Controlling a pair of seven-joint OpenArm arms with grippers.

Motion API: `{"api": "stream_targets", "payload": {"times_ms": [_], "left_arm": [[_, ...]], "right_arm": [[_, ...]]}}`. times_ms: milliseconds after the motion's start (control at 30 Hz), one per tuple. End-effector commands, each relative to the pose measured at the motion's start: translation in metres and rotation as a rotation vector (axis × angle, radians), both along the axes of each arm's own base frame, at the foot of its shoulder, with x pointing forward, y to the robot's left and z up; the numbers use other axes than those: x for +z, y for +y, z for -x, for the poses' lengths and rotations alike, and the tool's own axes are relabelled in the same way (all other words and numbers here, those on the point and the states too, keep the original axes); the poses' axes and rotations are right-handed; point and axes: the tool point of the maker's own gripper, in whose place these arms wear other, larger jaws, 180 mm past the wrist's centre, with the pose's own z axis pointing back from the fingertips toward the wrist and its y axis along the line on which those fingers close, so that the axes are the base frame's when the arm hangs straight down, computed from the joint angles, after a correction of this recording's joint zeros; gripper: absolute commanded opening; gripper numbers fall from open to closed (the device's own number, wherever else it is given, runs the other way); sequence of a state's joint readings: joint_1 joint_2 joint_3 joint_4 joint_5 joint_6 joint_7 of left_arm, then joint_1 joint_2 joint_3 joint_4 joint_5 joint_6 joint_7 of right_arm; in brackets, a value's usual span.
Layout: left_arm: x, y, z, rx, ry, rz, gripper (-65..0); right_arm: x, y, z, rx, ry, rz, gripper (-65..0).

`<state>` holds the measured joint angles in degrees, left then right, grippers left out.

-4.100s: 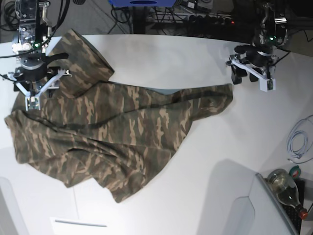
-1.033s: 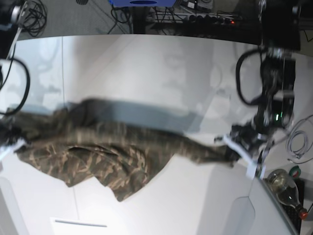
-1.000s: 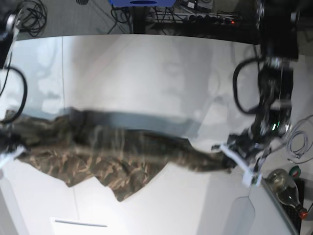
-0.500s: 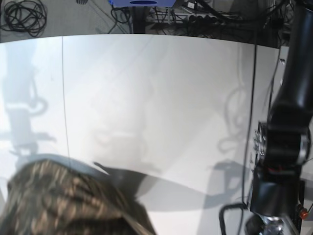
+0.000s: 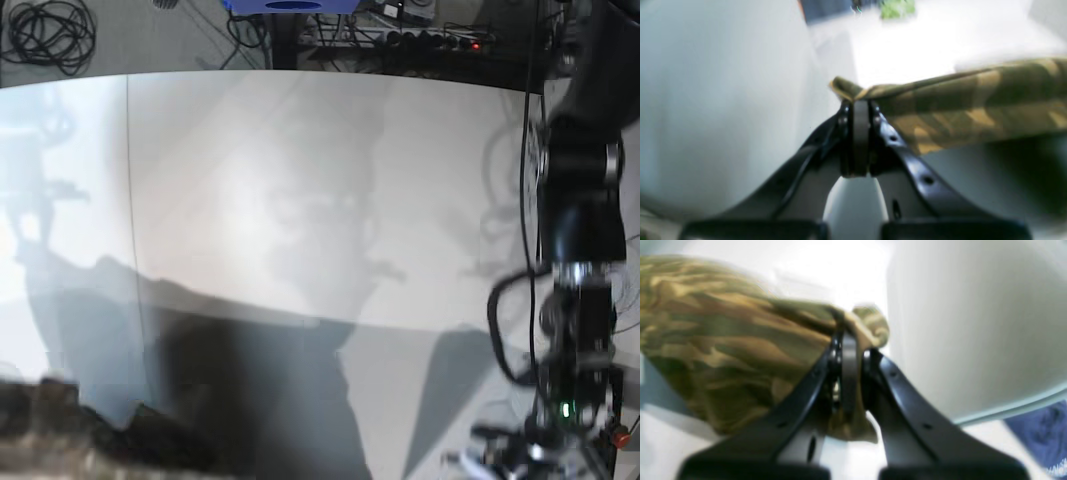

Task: Layout the t-shirt on the table in an organized manner, then fold the t-shirt properly
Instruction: 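Lift the shirt with both grippers and lay it flat on the table, then release the shirt and raise both grippers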

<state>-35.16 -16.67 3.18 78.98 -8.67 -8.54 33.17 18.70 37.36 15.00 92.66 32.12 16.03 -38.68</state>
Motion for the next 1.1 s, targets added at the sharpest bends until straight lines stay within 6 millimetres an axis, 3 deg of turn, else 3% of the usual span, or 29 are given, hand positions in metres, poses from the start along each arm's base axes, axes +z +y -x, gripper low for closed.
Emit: {"api": "stream_targets", "payload": {"times_ms": [0,167,233,333,400,500,700,1067], "left_arm": [[0.016,0.013,0.006,0.034,-0.064,-0.026,-65.0],[-0.106,0.011,0.066,0.016,0.177,-0.049,-65.0],[-0.143,0.011,0.087,0.017,0.262,-0.046,-65.0],[-0.180,0.008,0.112,0.013,0.337,-0.033,-65.0],[-0.199,0.005,0.126,0.008,0.364,-0.022,-65.0],[-0.221,0.008,0.142,0.012,0.407,-0.018,-65.0],[-0.260,0.017,0.172,0.032,0.513,-0.019,-65.0],[-0.288,0.014,0.208,0.031,0.596,-0.014,-65.0]], "right_arm": [[0.000,-0.002,0.010,-0.018,-0.023,0.007,-64.8],[-0.137,0.033,0.063,-0.031,0.233,-0.179,-64.8],[-0.185,0.036,0.082,-0.068,0.321,-0.254,-64.8],[-0.236,0.032,0.106,-0.127,0.400,-0.328,-64.8],[-0.260,0.026,0.118,-0.164,0.443,-0.355,-64.8],[-0.281,0.022,0.135,-0.194,0.502,-0.370,-64.8],[-0.295,0.021,0.157,-0.206,0.599,-0.368,-64.8],[-0.313,0.024,0.177,-0.285,0.689,-0.407,-64.2]]}}
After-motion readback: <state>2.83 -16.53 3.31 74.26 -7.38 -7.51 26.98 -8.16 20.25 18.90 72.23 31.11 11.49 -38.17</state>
